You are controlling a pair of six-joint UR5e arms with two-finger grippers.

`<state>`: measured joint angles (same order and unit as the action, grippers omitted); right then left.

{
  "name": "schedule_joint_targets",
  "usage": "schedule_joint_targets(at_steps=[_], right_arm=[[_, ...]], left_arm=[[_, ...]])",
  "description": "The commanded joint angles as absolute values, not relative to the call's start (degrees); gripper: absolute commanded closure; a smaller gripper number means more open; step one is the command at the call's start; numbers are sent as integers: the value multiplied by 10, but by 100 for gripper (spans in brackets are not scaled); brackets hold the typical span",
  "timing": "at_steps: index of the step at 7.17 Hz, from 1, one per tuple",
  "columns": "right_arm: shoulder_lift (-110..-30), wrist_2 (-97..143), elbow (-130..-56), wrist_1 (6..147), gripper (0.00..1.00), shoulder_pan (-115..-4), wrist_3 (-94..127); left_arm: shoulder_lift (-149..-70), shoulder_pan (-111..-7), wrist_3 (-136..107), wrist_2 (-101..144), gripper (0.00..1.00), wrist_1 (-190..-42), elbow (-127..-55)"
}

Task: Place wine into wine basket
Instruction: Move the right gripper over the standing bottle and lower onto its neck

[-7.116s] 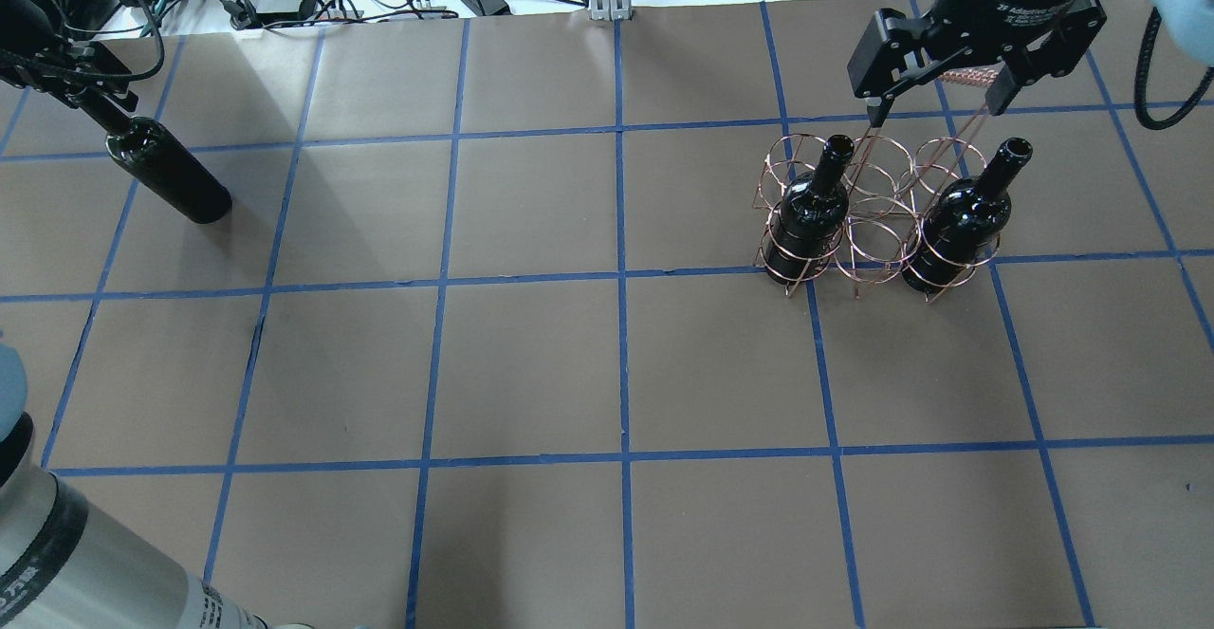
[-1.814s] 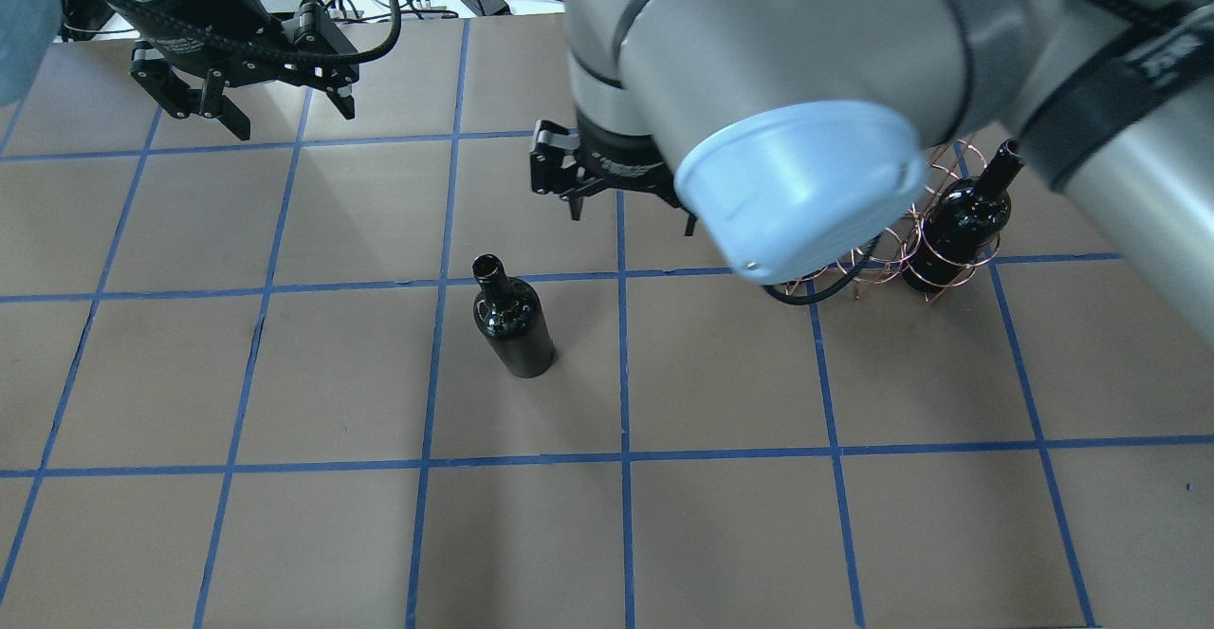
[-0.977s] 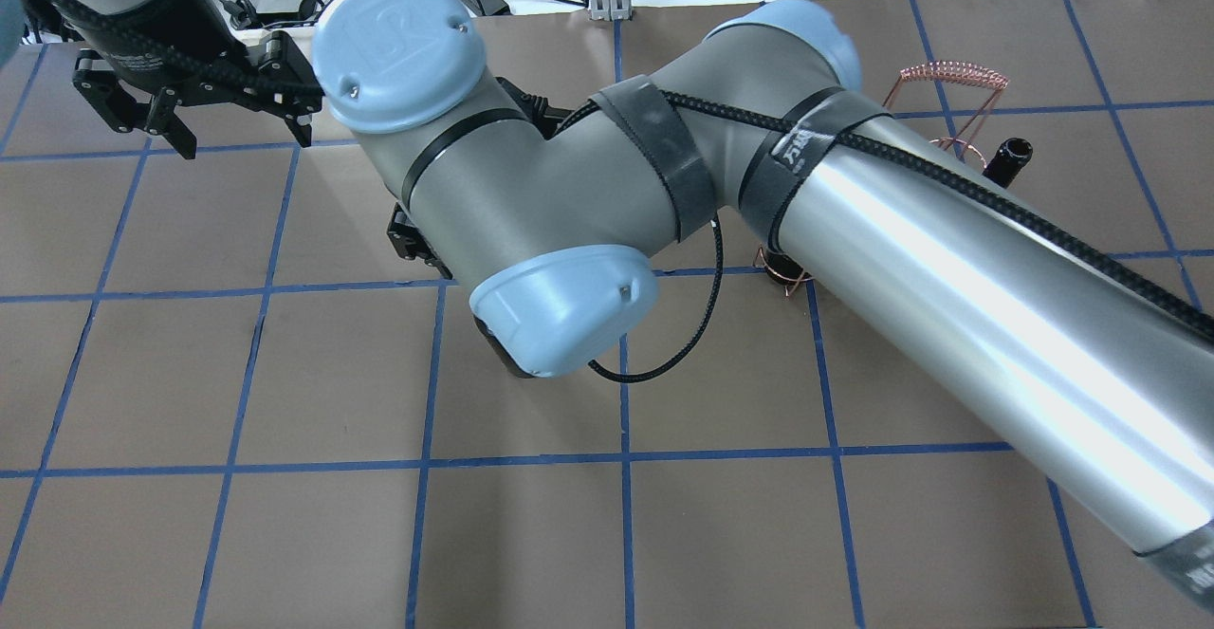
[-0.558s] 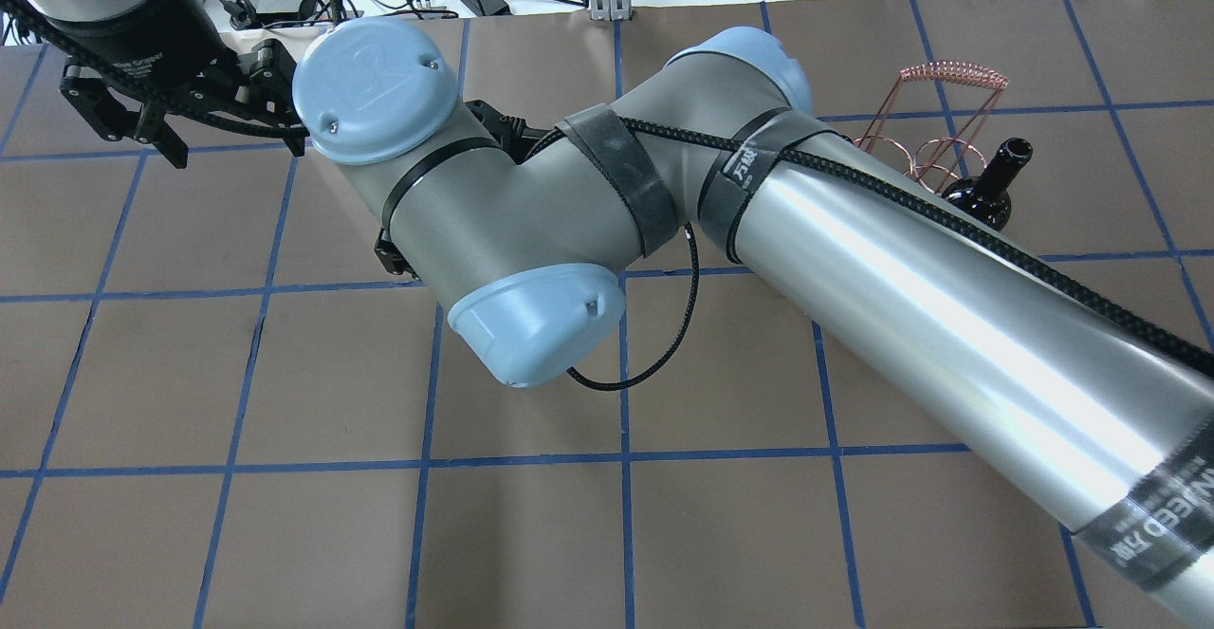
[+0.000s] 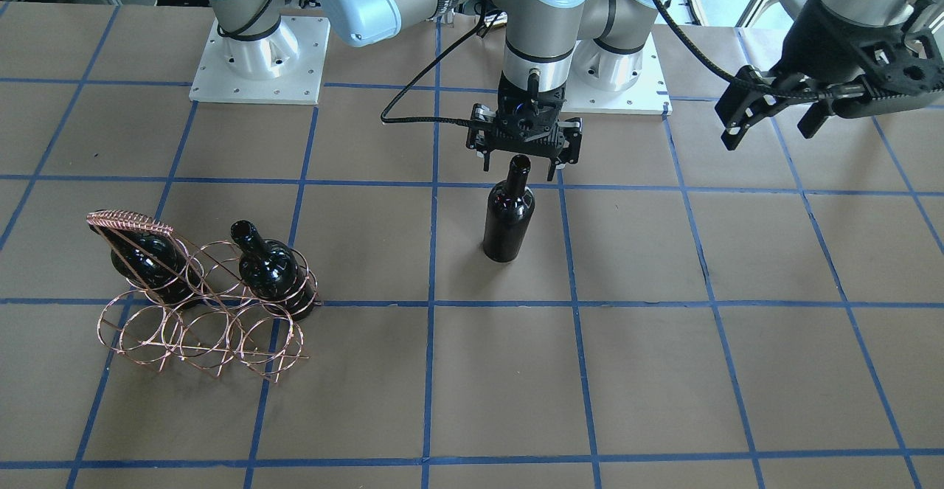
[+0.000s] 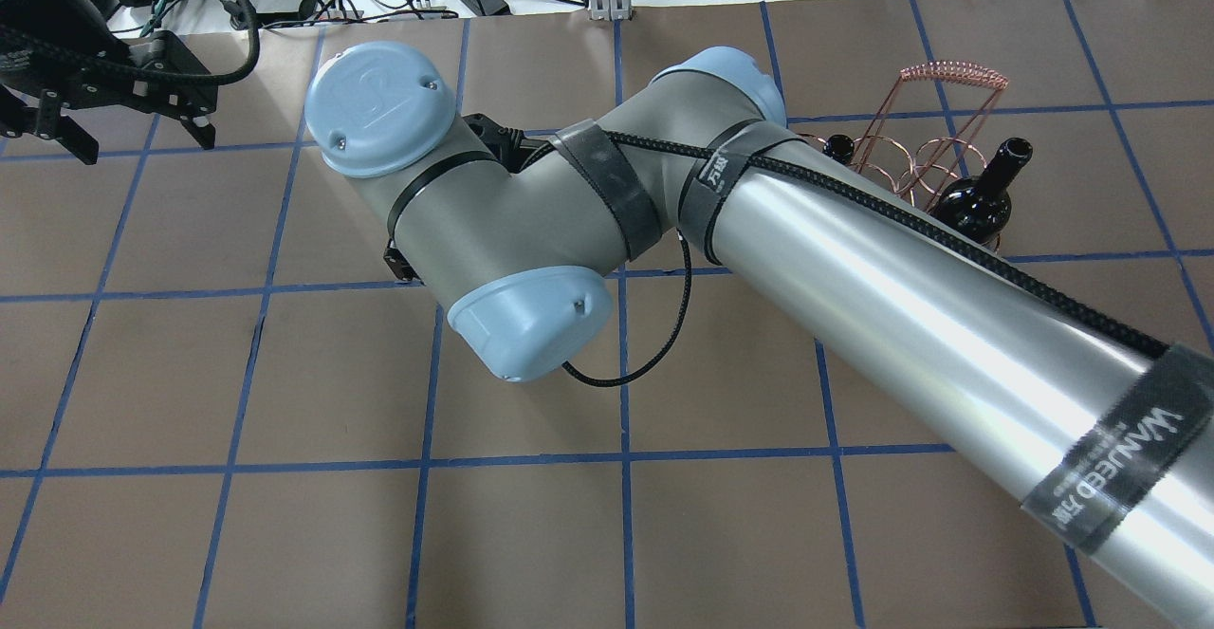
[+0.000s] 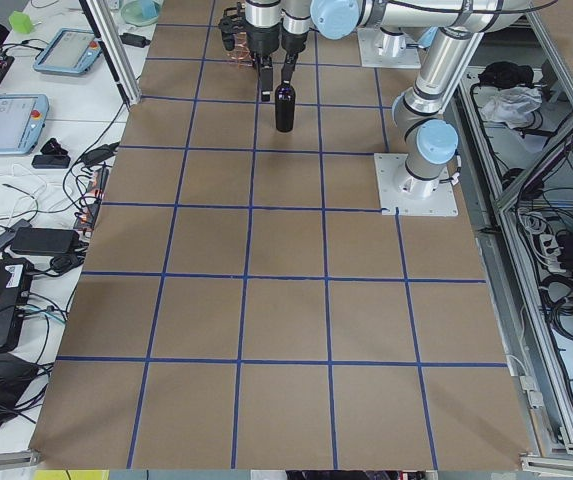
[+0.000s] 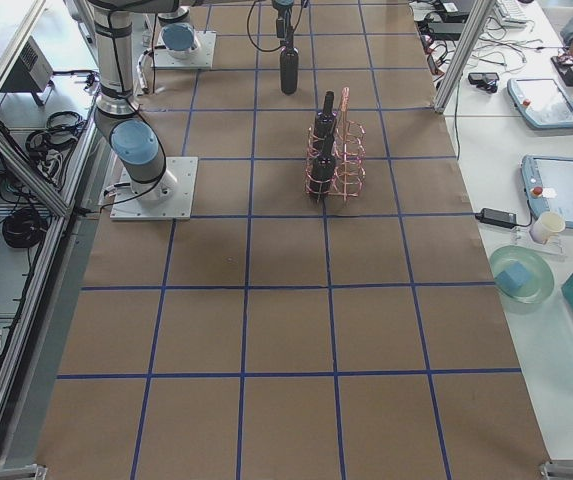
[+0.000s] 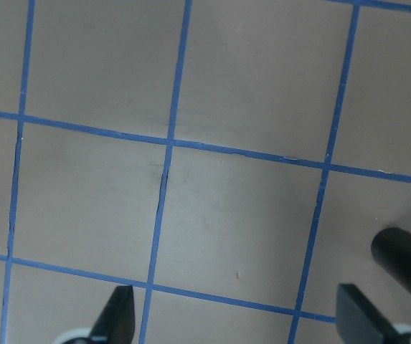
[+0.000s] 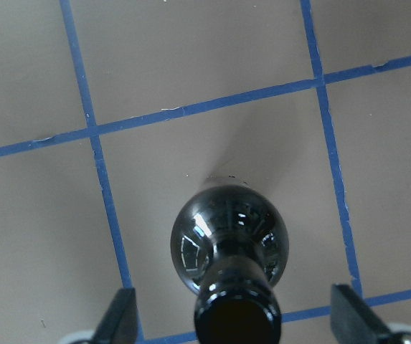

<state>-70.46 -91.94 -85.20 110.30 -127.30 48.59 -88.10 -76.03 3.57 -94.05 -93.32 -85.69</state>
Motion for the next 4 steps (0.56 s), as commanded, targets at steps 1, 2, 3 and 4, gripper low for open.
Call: schedule_joint_targets(at_steps=[1, 2, 3, 4], right_arm=[[-704, -920, -850, 1119, 14, -1265, 473], [-705, -921, -850, 1126, 14, -1261, 469], [-705, -932, -851, 1135, 14, -1259, 459], [-705, -932, -855, 1134, 14, -1259, 460]], left_arm=[[-880, -727, 44, -940, 0, -933, -857], [-881, -730, 44, -940, 0, -933, -858], [-881, -732, 43, -931, 0, -934, -858], [-880, -732, 39, -906, 0, -934, -858]])
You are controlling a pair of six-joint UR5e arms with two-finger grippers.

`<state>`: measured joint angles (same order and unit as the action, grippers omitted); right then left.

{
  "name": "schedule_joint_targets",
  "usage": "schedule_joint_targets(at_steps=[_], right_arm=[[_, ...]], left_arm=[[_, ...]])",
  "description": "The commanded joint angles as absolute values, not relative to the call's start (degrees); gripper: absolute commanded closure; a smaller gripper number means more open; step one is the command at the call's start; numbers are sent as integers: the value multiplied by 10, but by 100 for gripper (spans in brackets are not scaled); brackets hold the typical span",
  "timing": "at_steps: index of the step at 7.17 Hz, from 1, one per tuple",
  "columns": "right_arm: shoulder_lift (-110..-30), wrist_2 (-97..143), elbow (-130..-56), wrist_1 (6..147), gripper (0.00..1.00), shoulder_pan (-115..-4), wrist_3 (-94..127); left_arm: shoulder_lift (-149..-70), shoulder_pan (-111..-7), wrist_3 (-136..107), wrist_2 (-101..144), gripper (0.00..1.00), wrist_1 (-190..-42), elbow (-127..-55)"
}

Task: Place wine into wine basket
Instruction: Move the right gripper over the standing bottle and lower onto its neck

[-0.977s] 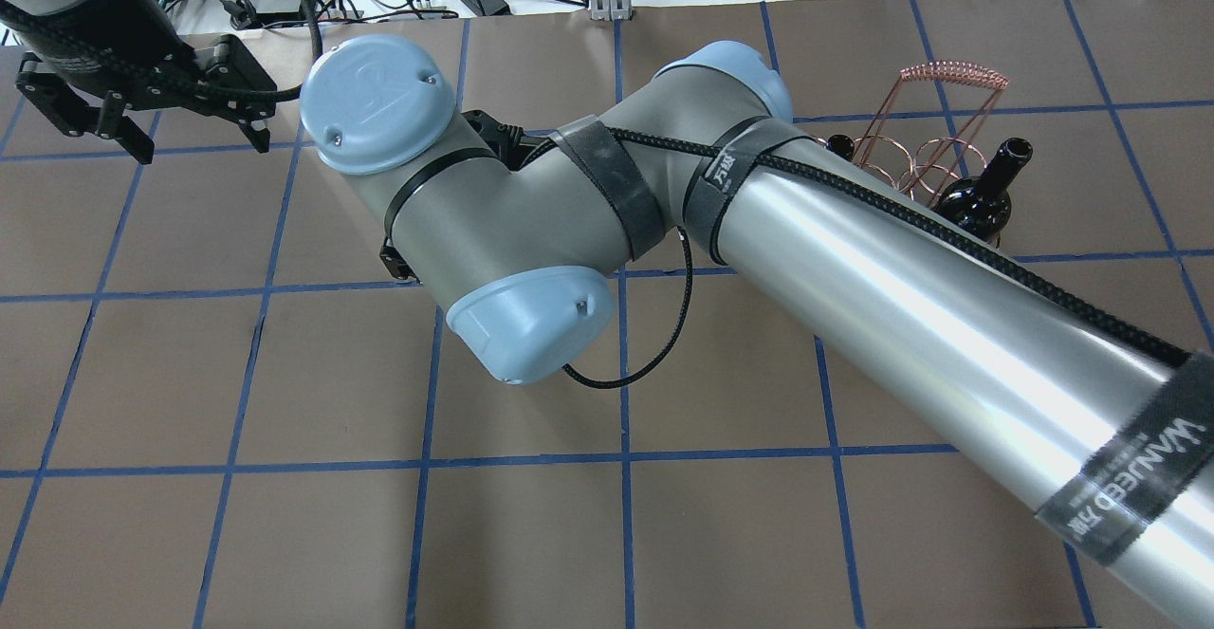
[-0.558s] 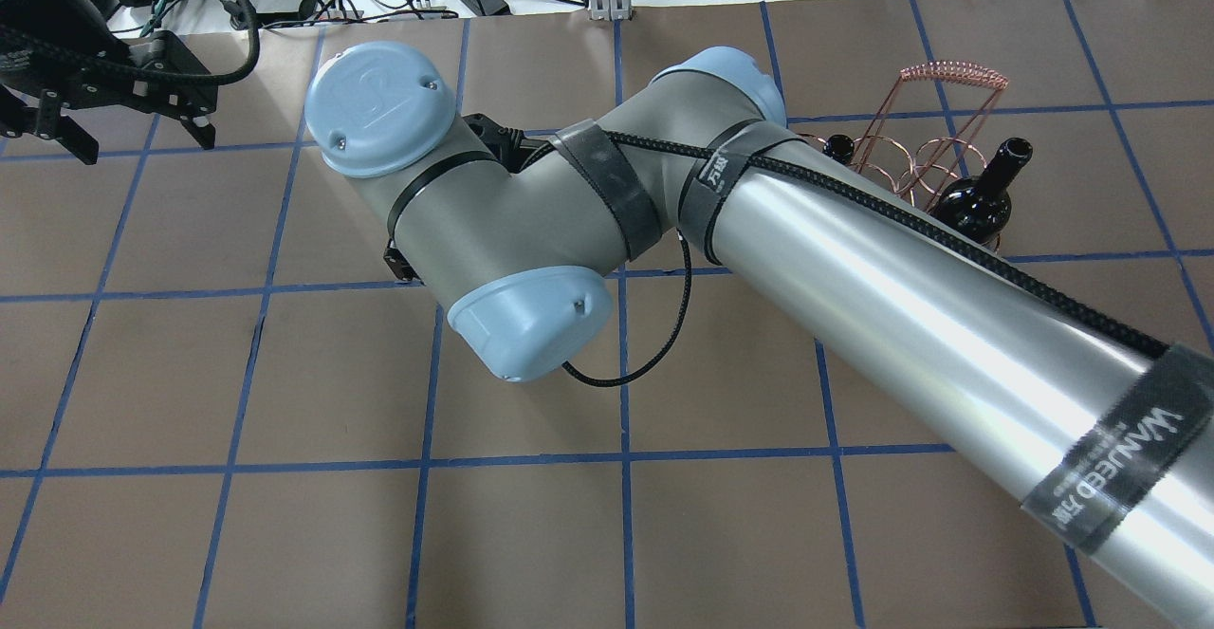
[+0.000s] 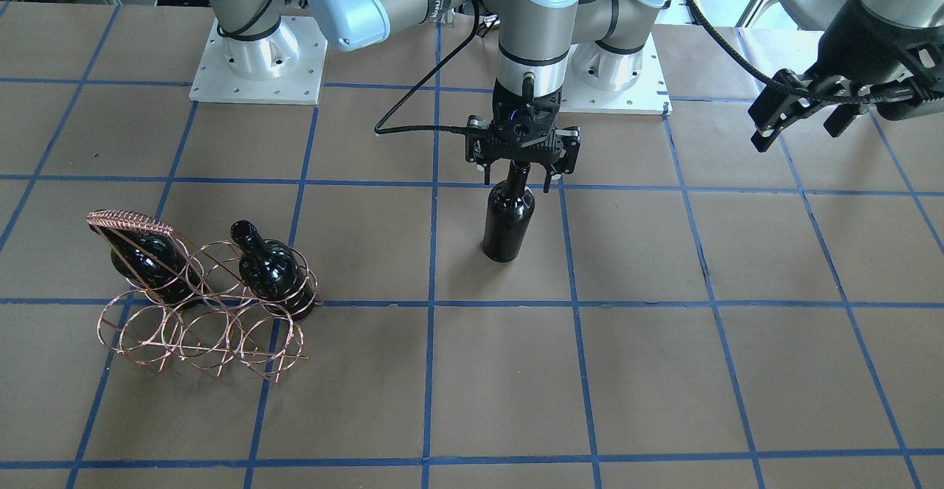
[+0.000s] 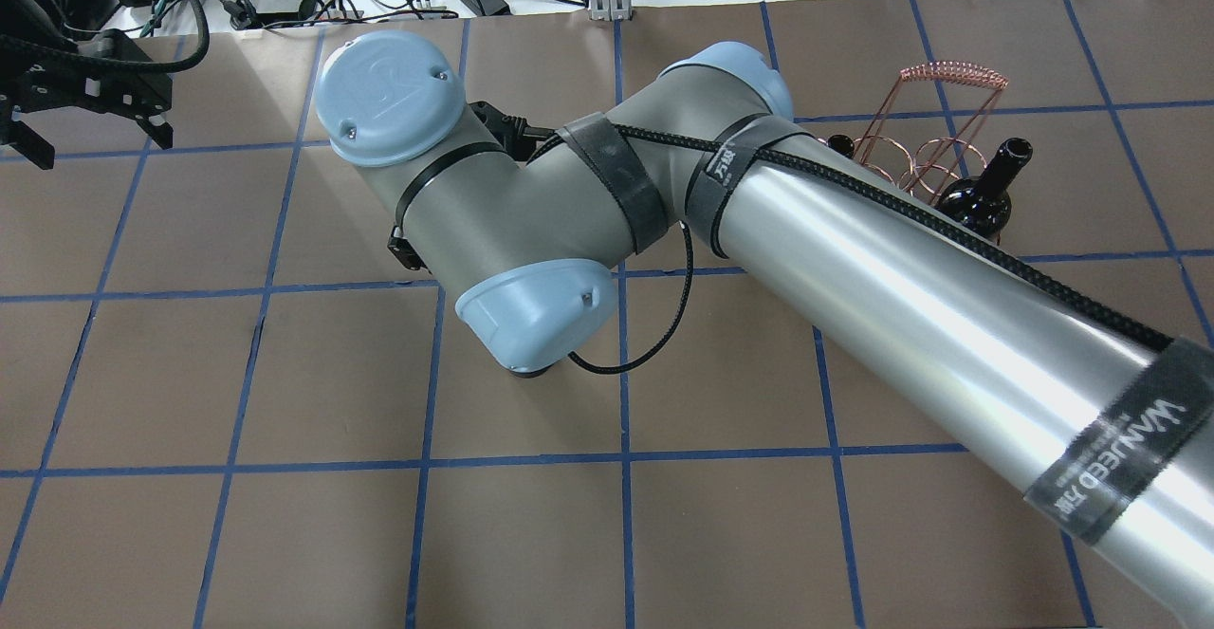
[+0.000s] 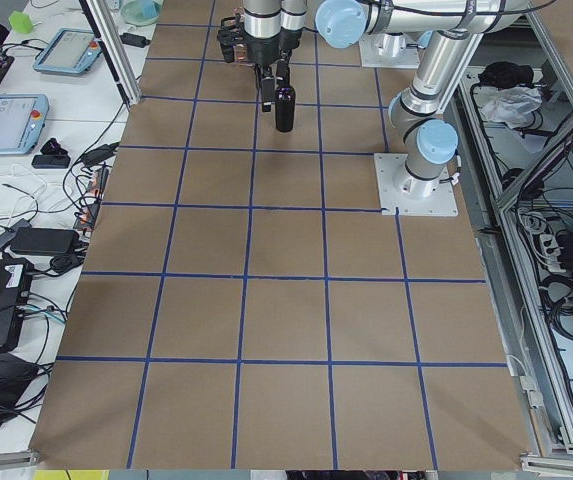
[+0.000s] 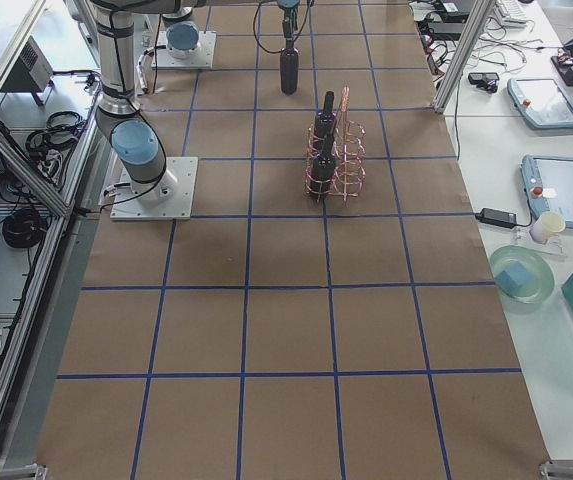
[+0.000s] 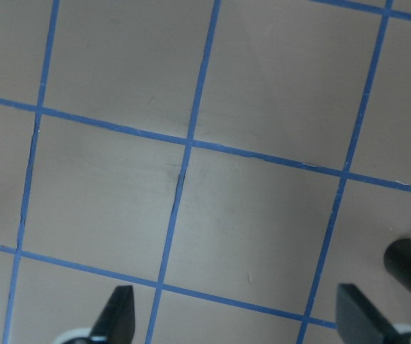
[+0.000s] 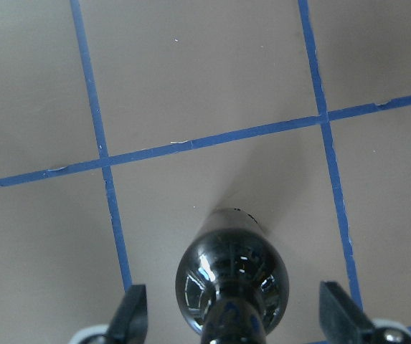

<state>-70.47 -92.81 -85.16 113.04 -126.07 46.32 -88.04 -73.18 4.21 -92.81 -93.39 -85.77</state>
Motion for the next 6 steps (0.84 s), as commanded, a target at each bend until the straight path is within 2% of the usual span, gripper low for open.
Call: schedule_joint_targets(at_steps=[1, 5, 6], right_arm=[[-704, -930, -857, 1130, 14, -1259, 458], [-703, -924, -858, 1128, 18, -1261, 461], [-703, -924, -858, 1128, 23, -1261, 460]], left_arm=[[-878, -733, 39, -907, 0, -935, -858], [-875, -735, 39, -909, 0, -935, -859], [-876, -735, 39, -909, 0, -935, -859]])
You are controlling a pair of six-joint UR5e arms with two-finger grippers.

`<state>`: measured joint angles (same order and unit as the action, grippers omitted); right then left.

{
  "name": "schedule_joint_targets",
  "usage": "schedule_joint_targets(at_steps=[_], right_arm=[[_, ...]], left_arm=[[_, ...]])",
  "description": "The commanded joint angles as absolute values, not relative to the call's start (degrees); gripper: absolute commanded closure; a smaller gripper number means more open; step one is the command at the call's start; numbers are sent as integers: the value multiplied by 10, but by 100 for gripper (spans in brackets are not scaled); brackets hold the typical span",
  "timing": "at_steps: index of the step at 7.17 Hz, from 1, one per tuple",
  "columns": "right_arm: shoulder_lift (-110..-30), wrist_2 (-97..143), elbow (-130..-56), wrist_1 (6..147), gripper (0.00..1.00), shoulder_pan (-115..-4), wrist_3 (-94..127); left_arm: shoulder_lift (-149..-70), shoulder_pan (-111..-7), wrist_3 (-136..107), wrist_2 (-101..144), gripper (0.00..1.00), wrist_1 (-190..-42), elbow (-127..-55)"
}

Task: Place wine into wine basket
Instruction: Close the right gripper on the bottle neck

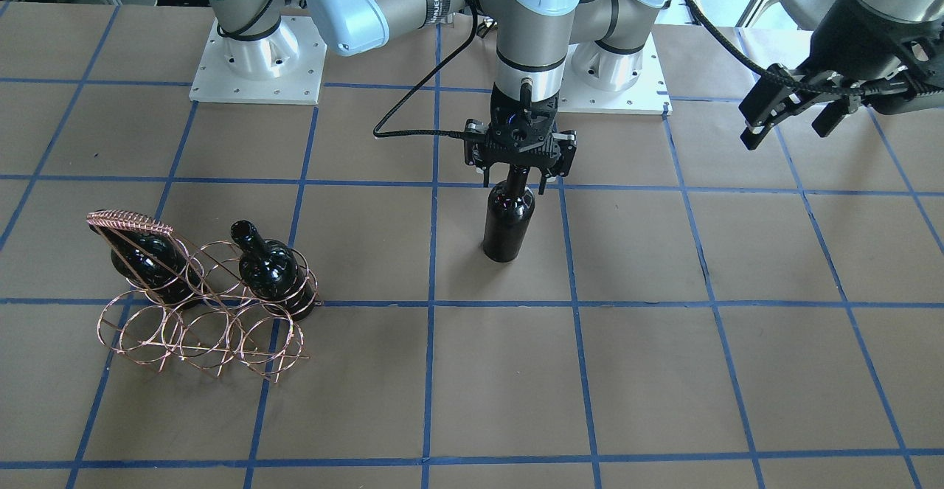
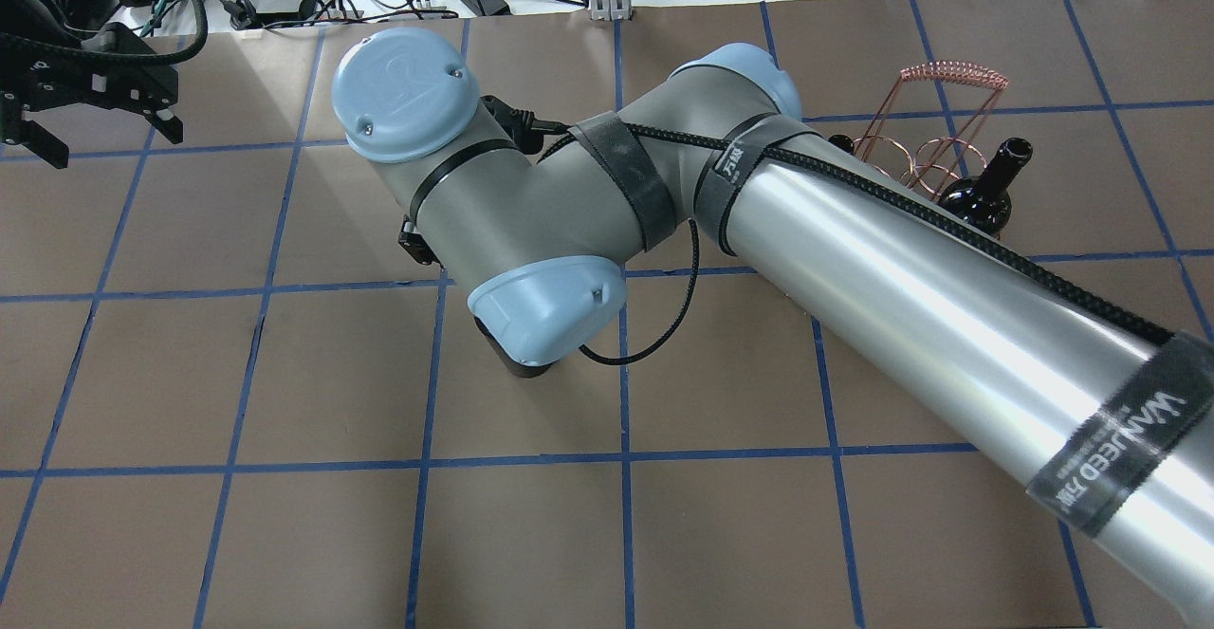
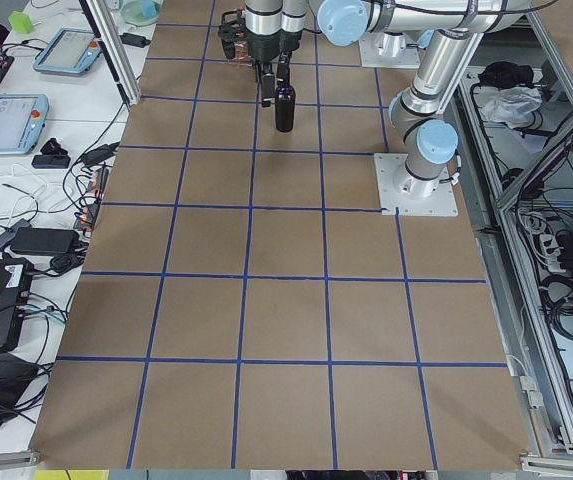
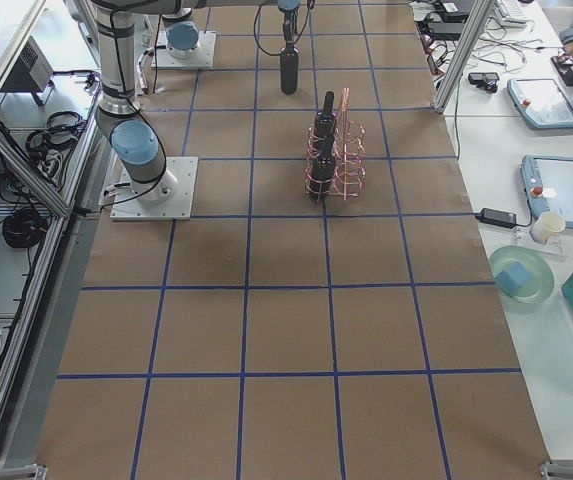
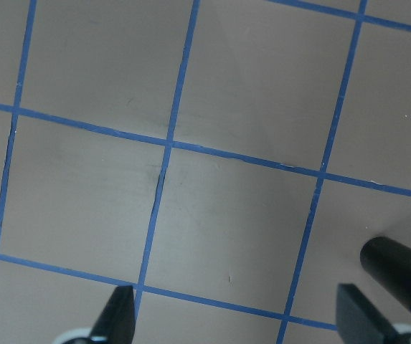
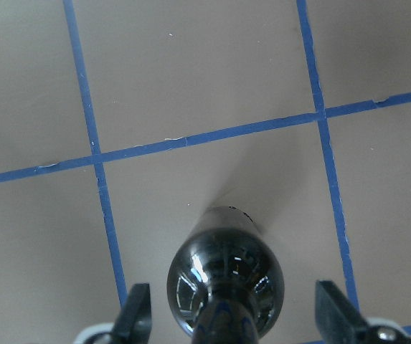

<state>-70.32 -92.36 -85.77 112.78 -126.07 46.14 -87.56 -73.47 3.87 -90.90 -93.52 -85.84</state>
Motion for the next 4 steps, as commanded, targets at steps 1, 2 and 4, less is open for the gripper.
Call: schedule_joint_targets(at_steps=[1, 2, 4], right_arm=[[-703, -923, -858, 1127, 30, -1261, 459], [-703, -922, -857, 1126, 40, -1261, 457], [-702, -910, -858, 1125, 50, -1261, 459]], left_arm=[[-876, -734, 39, -911, 0, -936, -859], [-876, -732, 39, -911, 0, -940, -859], [-878, -732, 39, -907, 0, -940, -859]])
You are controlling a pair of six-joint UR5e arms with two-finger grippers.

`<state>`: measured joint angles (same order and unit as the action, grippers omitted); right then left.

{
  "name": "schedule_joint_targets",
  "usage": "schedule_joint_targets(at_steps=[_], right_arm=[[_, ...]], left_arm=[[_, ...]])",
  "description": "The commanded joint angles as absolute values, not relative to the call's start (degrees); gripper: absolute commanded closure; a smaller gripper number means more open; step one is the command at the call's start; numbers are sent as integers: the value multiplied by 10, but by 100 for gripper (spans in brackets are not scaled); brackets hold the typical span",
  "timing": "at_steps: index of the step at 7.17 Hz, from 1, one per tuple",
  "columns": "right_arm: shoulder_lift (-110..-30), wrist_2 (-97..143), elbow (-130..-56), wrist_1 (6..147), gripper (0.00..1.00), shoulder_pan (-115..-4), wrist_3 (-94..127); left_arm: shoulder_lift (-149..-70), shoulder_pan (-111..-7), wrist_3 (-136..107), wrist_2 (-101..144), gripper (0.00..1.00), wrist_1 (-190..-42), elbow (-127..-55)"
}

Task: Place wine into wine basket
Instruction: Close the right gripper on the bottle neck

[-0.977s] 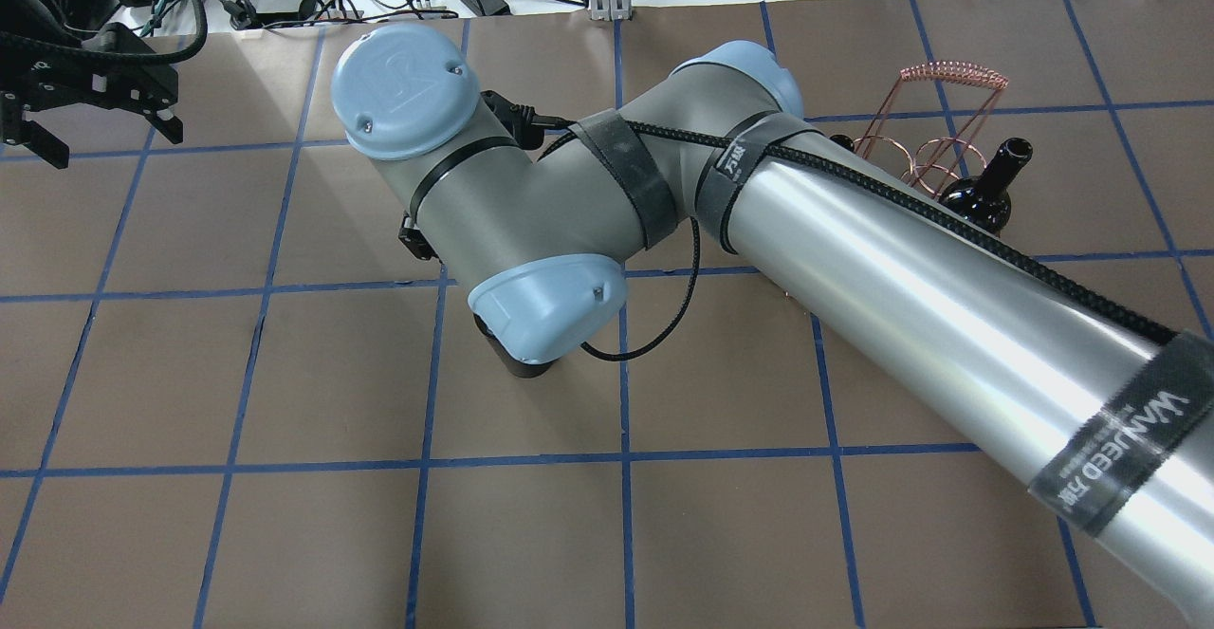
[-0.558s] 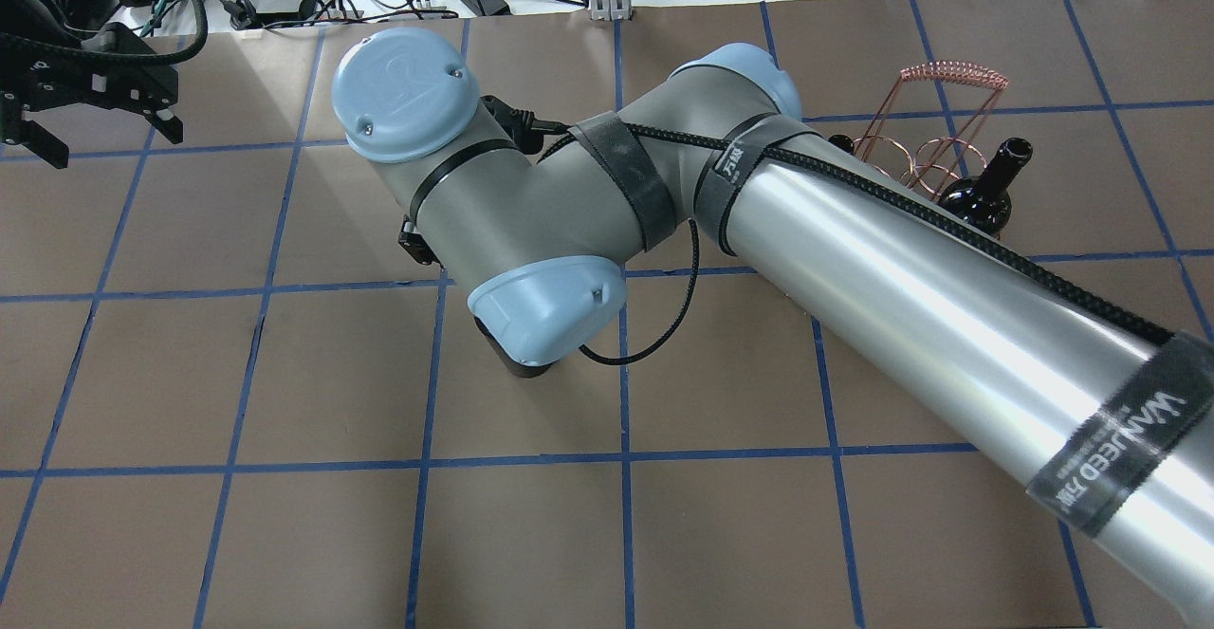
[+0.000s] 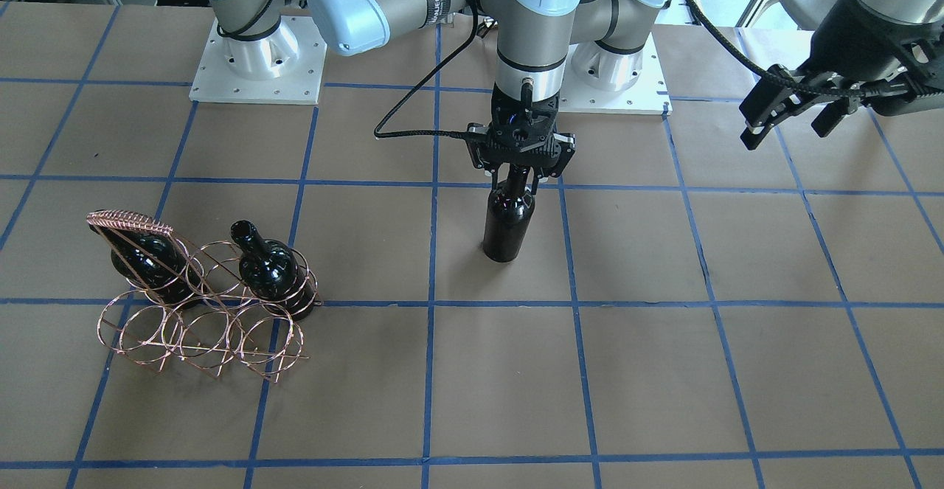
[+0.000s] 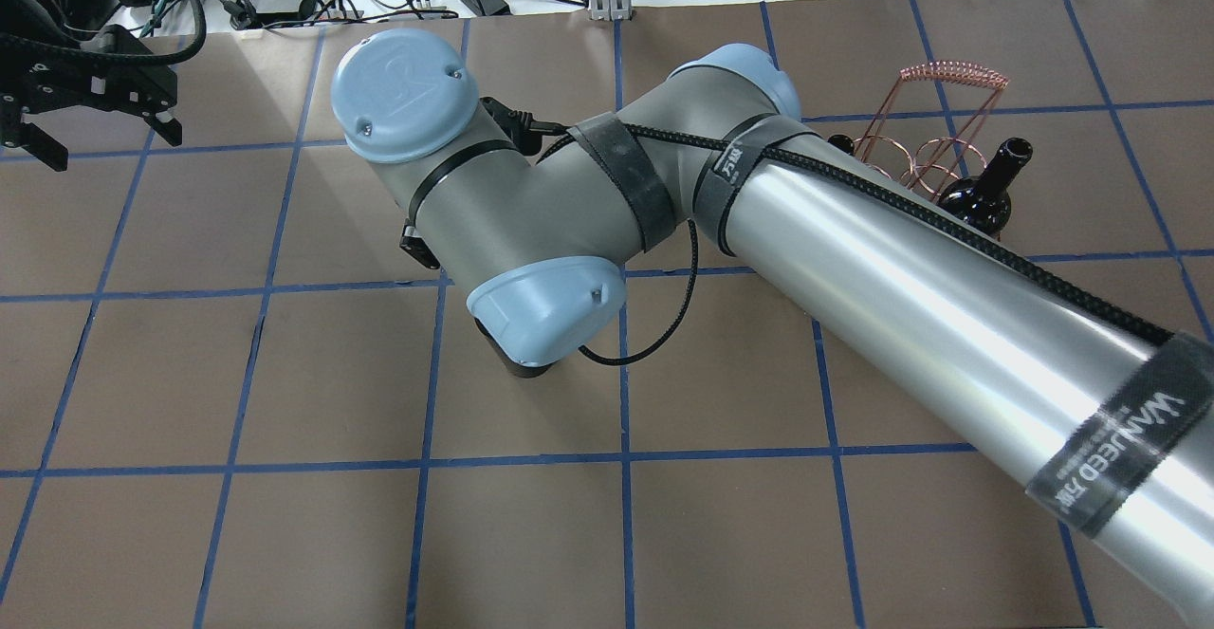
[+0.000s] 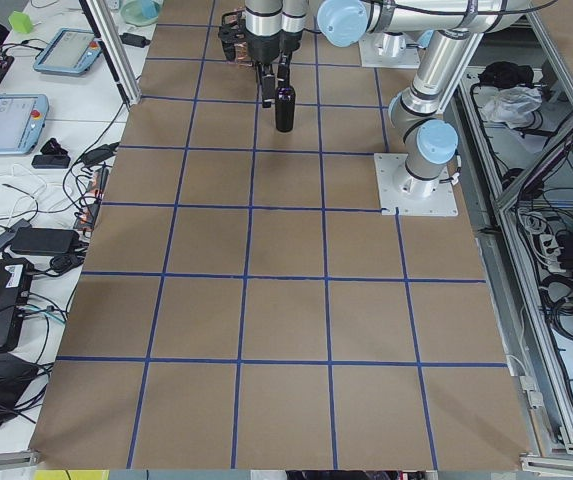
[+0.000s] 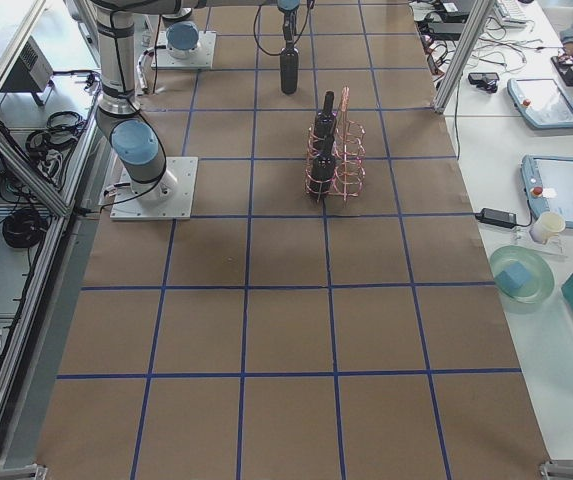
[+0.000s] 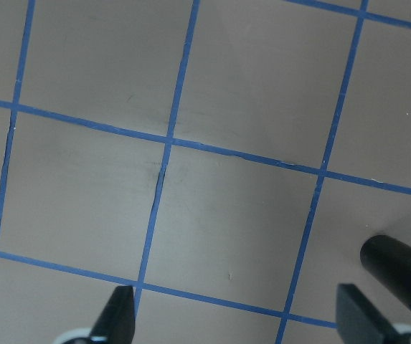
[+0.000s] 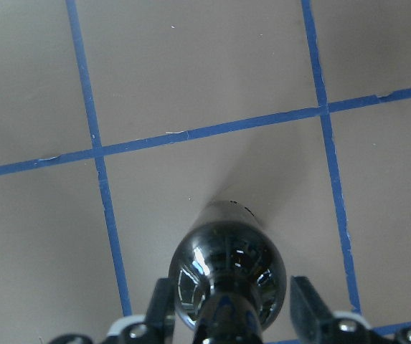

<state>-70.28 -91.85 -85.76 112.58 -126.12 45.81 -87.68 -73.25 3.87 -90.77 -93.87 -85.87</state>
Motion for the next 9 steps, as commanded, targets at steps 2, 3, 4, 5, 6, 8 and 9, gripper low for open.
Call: schedule_joint_targets(at_steps=[2, 3, 4, 5, 6, 8, 9], right_arm=[[-701, -904, -860, 1125, 44, -1261, 461], [-702, -903, -860, 1124, 43, -1261, 461], [-702, -903, -860, 1123, 42, -1261, 462], [-702, -903, -860, 1118, 41, -1263, 464], [-702, -903, -860, 1120, 45, -1263, 461], [-702, -903, -860, 1116, 70, -1263, 461], [-702, -894, -860, 1114, 87, -1263, 461]], left_arm=[[-879, -732, 40, -908, 0, -940, -864], [-877, -732, 40, -910, 0, -943, -866], [-877, -732, 40, -911, 0, -950, -866], [-877, -732, 38, -911, 0, -948, -866], [-875, -733, 38, -911, 0, -949, -866], [-875, -735, 37, -911, 0, -950, -866], [-875, -735, 37, -912, 0, -952, -866]])
